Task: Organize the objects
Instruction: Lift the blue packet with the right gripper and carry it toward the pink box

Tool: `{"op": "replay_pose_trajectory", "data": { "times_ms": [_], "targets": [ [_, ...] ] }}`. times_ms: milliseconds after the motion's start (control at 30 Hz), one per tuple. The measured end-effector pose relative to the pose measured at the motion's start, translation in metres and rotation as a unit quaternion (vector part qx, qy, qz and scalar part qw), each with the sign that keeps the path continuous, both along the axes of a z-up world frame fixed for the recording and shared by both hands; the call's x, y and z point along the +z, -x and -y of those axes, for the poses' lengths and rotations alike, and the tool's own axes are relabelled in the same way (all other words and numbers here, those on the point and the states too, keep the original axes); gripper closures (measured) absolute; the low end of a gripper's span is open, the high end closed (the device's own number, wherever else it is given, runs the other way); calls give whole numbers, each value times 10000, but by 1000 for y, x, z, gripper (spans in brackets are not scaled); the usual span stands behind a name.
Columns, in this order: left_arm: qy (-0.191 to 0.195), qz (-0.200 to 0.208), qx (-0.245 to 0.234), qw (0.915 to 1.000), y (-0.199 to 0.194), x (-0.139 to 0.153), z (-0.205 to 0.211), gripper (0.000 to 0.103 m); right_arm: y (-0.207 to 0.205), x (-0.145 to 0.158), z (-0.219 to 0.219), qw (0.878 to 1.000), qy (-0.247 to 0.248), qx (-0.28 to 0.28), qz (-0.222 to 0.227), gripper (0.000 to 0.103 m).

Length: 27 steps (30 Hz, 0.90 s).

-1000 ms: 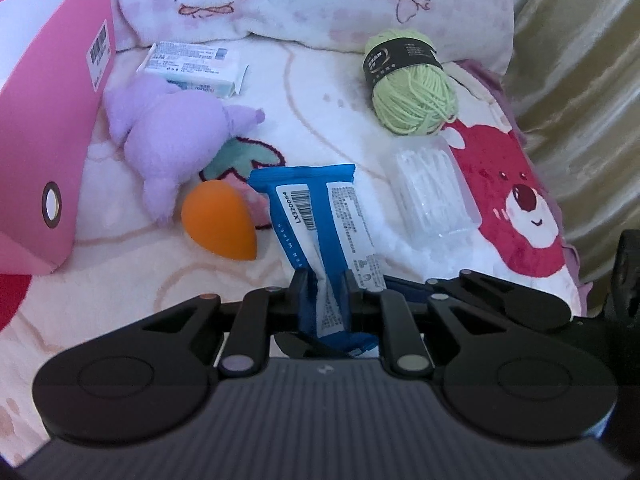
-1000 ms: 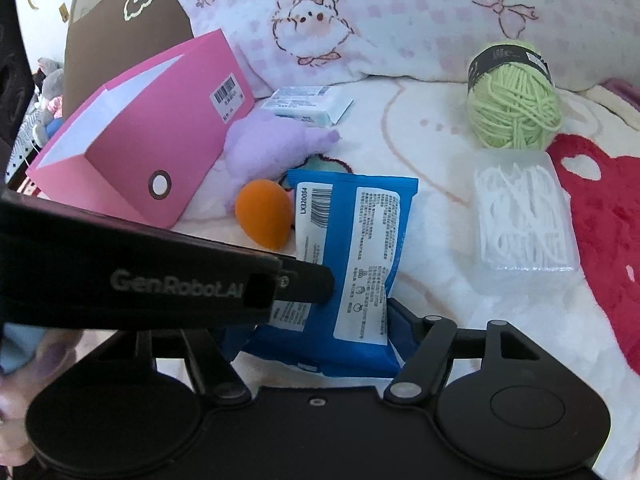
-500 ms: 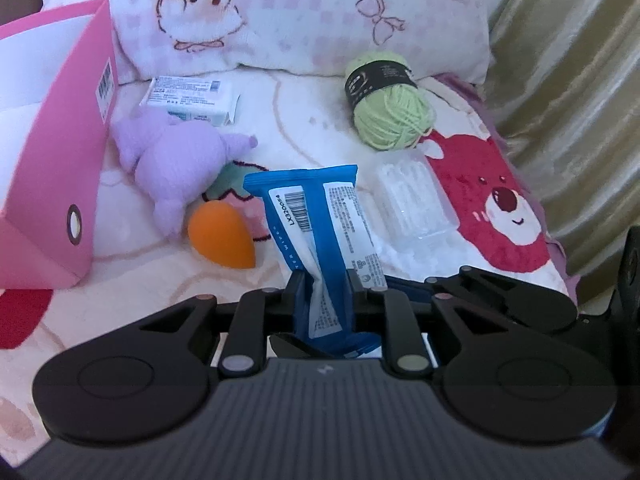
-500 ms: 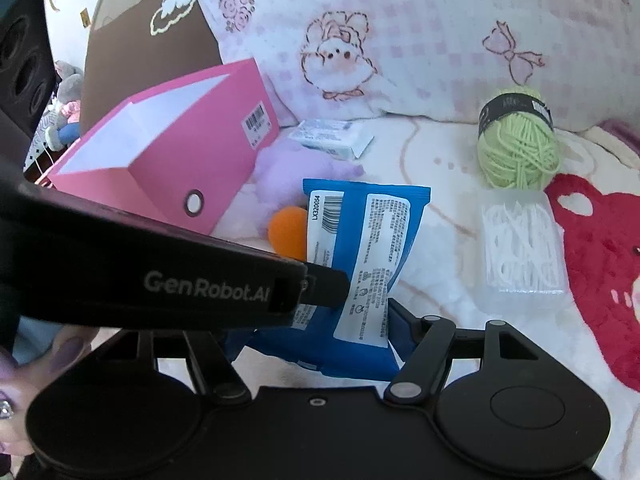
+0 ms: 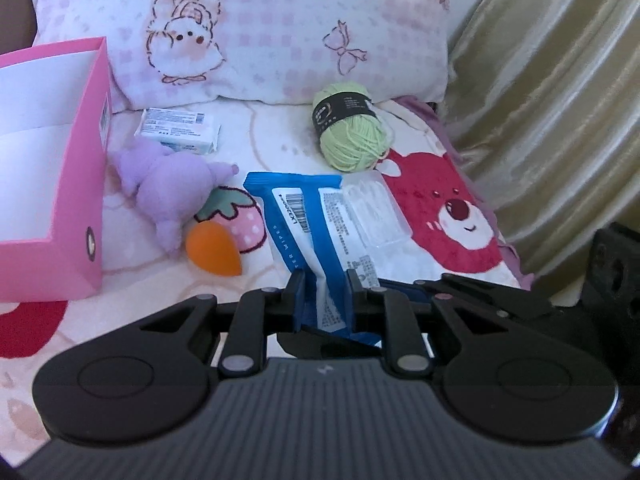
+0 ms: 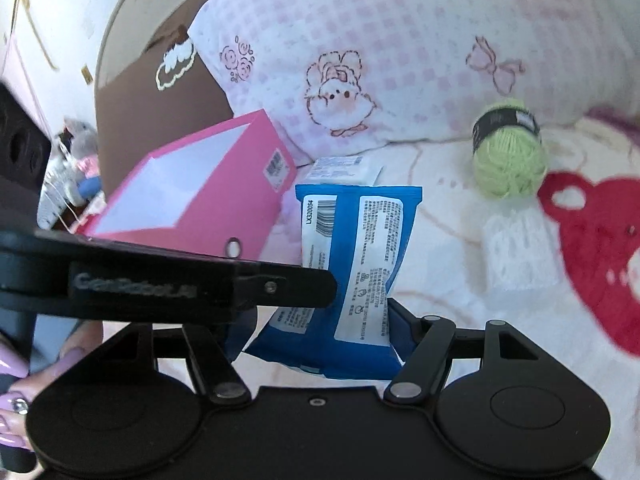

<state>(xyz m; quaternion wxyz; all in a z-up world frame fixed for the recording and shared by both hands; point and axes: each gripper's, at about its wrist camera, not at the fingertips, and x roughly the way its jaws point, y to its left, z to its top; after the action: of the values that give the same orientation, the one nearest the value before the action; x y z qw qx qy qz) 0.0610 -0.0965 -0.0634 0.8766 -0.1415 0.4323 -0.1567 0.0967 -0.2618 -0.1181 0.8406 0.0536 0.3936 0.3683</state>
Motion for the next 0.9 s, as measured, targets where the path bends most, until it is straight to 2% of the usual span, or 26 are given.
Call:
{"op": "replay_pose_trajectory", "data": {
  "times_ms": [100,267,367,600,800,900],
  "targets": [
    [46,-8,-76,10000,6,8,-6,86,9,5,-6,9999,50,67,135,30],
    [-374,-149,-126,9991,9,15,-9,86,19,14,-17,9999,60,80,43,30],
    [-299,-243,-165,9991,11,15,-17,86,27,20,-27,9993,342,48,127,32],
    [80,-528,-70,9985,14,17,-45,86,36,32,-43,9985,530,46,94,36],
    [35,-402,46,9992,29,38,-65,86,52,52,-65,9978,560,162,304,36],
    [-13,-474,139,9988,34,49,-74,86,59,62,-75,9979,528,192,323,36]
  ]
}}
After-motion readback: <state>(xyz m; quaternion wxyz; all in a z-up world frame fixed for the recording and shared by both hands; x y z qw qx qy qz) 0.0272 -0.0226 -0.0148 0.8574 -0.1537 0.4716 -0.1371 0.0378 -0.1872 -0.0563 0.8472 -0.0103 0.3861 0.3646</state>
